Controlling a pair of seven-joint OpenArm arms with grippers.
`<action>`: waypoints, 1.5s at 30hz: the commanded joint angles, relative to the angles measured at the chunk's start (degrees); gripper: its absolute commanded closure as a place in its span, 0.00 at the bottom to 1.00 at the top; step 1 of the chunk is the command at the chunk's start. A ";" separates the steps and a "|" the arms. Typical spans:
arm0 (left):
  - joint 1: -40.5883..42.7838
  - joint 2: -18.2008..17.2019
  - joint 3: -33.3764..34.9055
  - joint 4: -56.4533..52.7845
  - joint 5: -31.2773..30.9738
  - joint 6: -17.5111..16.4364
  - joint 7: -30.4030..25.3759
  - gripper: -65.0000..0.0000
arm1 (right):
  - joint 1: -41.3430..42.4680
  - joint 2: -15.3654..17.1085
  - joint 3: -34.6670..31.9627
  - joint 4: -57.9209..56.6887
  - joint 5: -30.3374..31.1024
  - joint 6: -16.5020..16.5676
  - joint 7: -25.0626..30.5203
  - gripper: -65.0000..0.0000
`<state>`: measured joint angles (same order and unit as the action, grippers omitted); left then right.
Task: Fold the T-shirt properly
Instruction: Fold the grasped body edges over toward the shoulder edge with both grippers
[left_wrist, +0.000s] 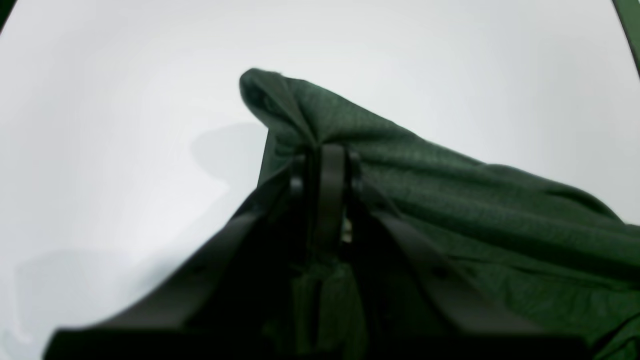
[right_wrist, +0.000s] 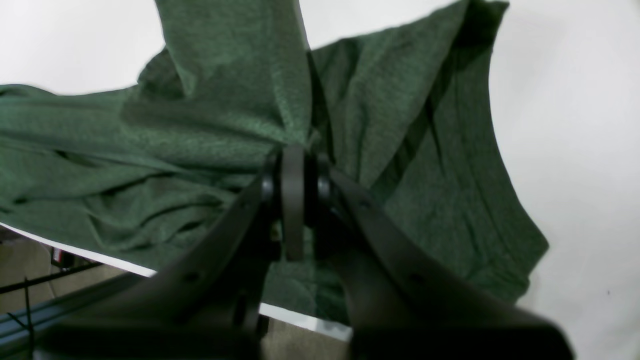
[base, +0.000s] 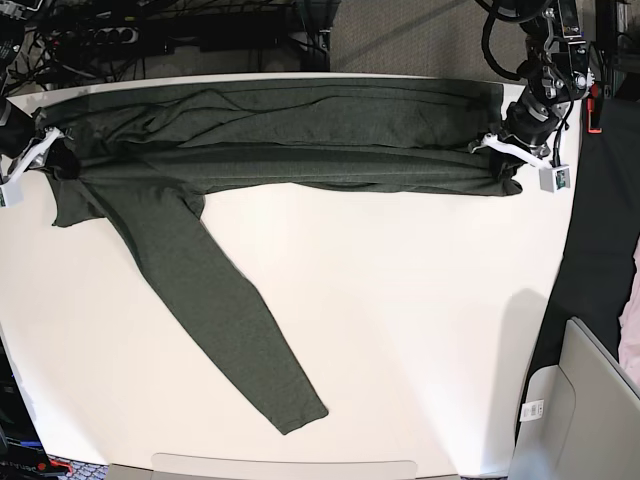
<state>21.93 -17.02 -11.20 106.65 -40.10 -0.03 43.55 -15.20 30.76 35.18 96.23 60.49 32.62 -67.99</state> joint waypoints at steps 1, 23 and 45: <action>-0.18 -0.70 -0.10 0.73 -0.04 -0.10 -1.13 1.00 | 0.48 1.46 0.47 0.70 0.92 0.04 0.87 1.00; -9.85 -0.61 -0.62 -2.87 0.05 0.25 20.32 0.68 | 2.94 0.05 0.29 3.86 -14.38 -0.14 0.78 0.99; -9.93 -0.61 -0.71 -2.61 0.05 0.25 19.79 0.65 | 10.59 -6.72 2.40 4.04 -24.31 -0.05 1.13 0.60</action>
<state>12.51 -16.95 -11.42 102.89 -39.66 0.43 64.14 -5.50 22.61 36.97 99.35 35.79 32.71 -68.31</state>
